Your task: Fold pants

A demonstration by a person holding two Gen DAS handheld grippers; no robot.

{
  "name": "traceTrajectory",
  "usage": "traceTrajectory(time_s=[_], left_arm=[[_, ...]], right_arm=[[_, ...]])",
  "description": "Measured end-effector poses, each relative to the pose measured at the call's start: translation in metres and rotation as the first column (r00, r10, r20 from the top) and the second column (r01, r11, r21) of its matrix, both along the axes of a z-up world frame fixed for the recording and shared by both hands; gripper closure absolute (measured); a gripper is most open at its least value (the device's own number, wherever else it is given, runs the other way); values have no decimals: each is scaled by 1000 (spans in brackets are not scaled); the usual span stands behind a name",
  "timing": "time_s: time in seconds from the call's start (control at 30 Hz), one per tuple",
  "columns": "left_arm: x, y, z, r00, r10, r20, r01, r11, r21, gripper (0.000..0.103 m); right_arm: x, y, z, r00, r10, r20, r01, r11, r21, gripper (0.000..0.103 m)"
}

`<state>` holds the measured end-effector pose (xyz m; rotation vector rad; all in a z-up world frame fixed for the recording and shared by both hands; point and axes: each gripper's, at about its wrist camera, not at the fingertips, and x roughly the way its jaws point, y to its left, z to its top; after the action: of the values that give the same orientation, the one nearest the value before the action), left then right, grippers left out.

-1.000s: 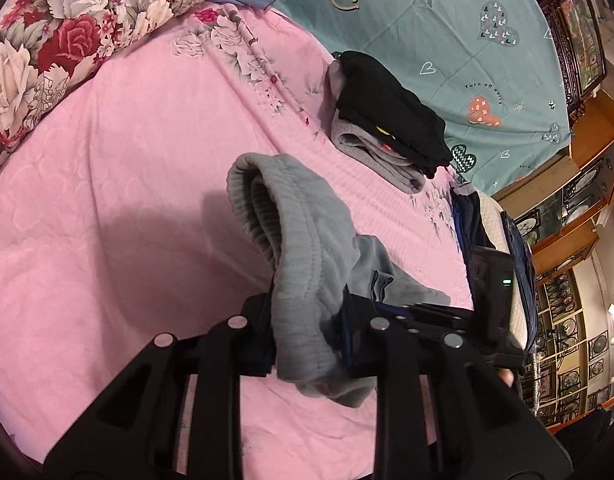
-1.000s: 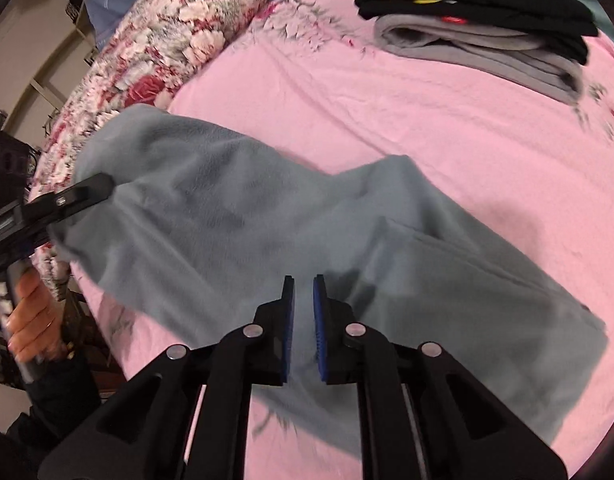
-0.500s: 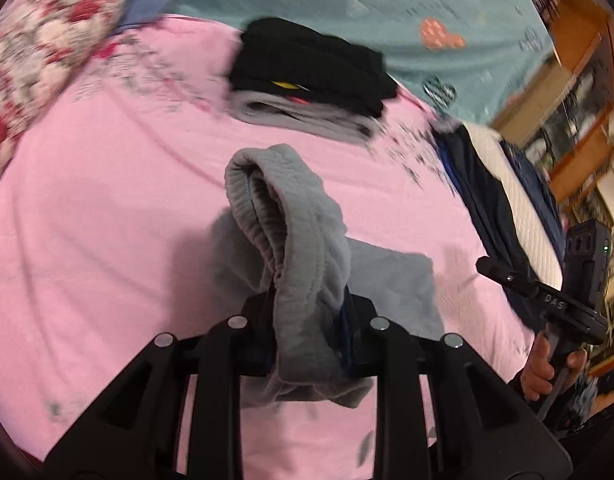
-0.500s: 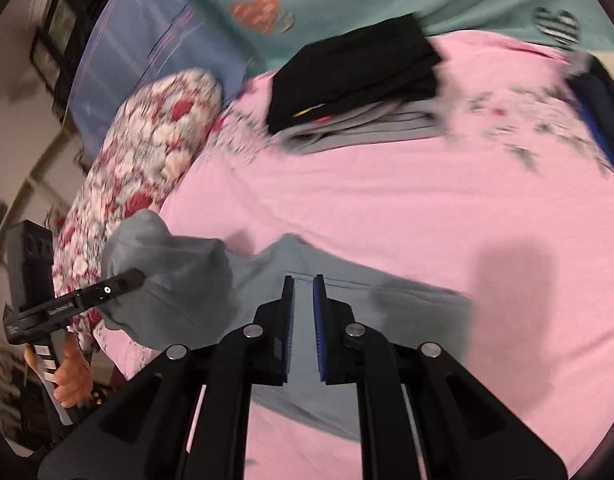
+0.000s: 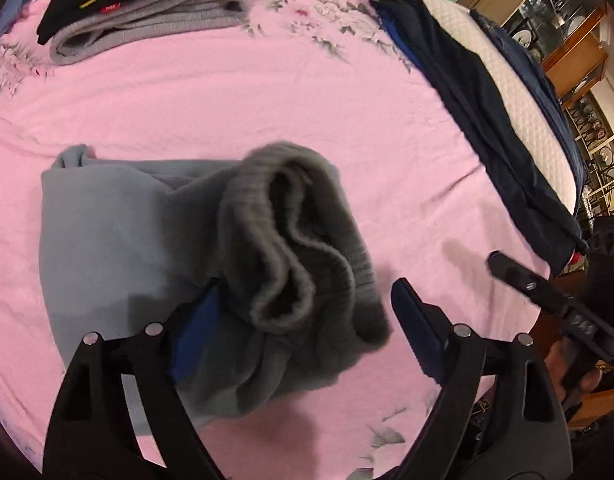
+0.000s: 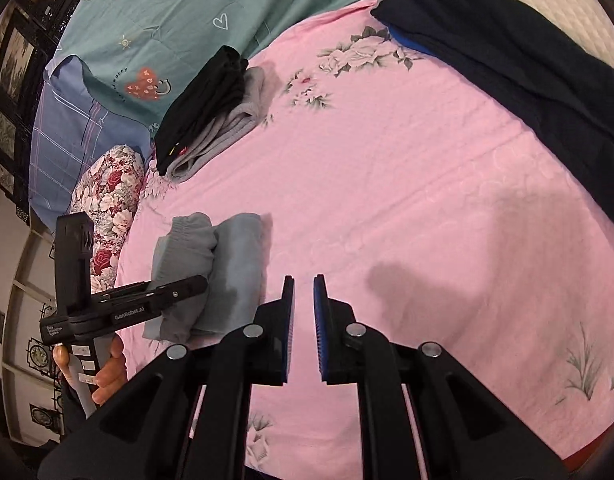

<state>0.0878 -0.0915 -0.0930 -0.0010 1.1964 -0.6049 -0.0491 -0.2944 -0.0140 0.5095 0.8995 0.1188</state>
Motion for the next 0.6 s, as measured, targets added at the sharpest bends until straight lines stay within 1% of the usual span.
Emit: traceTrajectory(time_s=[0.07,0.13,0.17,0.2,0.27,0.33,0.37,0.4,0.43,0.47,0.5,0.53,0.6], left_arm=[[-8,4,15,999,-30,40,32,998,-45,17],[-13,20,33,997,-12,74,21,993,-117,17],[-14,32,41,996,14,92,-1,989,-148,17],[-13,48,49,992,60,111,-40,984,-172,17],[-13,81,54,978,159,132,-134,974,-183,17],[-11,107,51,967,227,119,-201,960,-193,20],[-11,119,46,964,247,97,-223,953,-206,21],[-9,129,41,964,257,71,-236,947,-218,31],[-9,134,34,964,261,39,-246,942,-228,44],[-7,136,26,966,260,4,-251,938,-237,50],[-5,137,17,967,253,-31,-253,934,-251,61],[-4,138,10,968,243,-56,-249,933,-261,69],[0,134,-6,970,223,-98,-241,935,-261,72]], right_arm=[[2,1,-4,1000,17,-12,-16,1000,6,92],[6,6,-9,999,34,-30,-34,999,6,92],[5,7,-10,999,41,-36,-40,999,5,92],[6,10,-11,998,49,-41,-49,999,4,92],[9,22,-9,996,77,-45,-77,997,-1,92],[13,39,-4,990,134,-34,-134,991,-5,92],[17,54,2,983,185,-23,-185,983,-9,92],[21,69,6,973,230,-15,-230,973,-16,92],[25,84,11,960,279,-7,-279,960,-29,92],[30,102,15,945,326,-4,-326,944,-44,92],[36,115,16,935,354,-7,-354,934,-51,92],[41,127,15,925,379,-13,-379,924,-46,92],[56,148,9,904,426,-30,-426,904,-14,92]])
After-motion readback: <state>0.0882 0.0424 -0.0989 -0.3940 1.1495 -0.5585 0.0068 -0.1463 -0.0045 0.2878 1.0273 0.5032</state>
